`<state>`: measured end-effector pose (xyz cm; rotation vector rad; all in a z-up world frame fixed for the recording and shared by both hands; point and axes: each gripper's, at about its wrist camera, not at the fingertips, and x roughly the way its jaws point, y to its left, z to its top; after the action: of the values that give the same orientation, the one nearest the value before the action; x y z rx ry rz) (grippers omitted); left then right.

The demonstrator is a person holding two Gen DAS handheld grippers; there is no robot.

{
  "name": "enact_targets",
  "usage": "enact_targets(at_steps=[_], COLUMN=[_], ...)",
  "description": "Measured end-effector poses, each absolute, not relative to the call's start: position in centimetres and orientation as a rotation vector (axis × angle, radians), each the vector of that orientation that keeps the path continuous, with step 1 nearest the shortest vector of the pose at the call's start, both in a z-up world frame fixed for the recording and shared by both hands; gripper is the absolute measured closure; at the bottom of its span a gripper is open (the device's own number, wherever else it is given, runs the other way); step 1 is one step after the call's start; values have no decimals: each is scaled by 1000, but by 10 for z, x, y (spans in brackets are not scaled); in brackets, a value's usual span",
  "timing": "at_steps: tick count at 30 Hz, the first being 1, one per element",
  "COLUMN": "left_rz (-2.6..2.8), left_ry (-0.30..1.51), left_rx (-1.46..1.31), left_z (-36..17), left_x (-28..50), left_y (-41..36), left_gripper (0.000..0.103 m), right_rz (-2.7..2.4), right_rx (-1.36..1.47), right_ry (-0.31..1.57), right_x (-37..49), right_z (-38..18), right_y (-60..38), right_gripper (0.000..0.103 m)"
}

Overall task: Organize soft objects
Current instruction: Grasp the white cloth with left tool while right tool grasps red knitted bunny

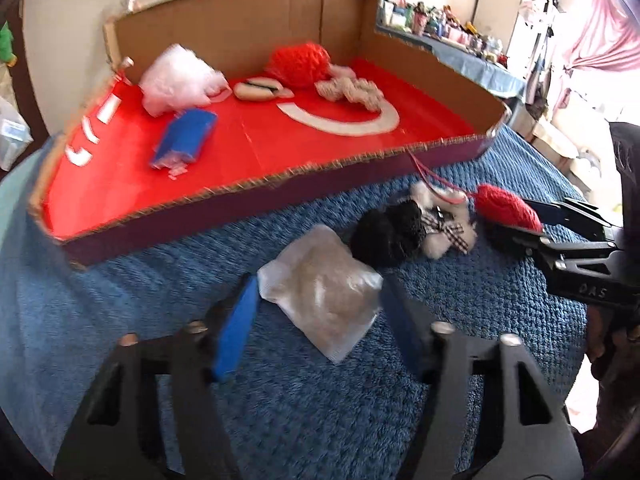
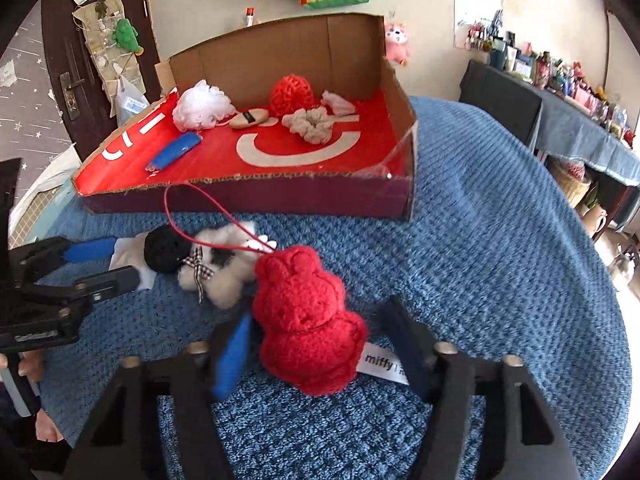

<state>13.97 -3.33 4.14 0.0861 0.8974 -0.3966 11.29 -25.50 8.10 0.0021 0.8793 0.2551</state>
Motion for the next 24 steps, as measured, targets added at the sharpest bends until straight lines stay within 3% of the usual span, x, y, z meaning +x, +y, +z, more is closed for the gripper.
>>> enact_targets(at_steps=[2, 4, 7, 24], left_rz=[-393, -397, -403, -426], left_ry=[889, 883, 880, 802], left_rx=[100, 105, 94, 87], left_z=[41, 43, 45, 77], left_x=[139, 138, 136, 115], left_y=[-35, -34, -31, -21], left_gripper=[55, 72, 77, 78], right_rz=[270, 273, 270, 284], right_rx=[-3, -6, -10, 7], right_ry=[875, 857, 830, 736], right_x=[111, 108, 104, 96], right_z=[81, 84, 90, 125], right_y=[-254, -253, -253, -249], right_gripper=[55, 56, 57, 57])
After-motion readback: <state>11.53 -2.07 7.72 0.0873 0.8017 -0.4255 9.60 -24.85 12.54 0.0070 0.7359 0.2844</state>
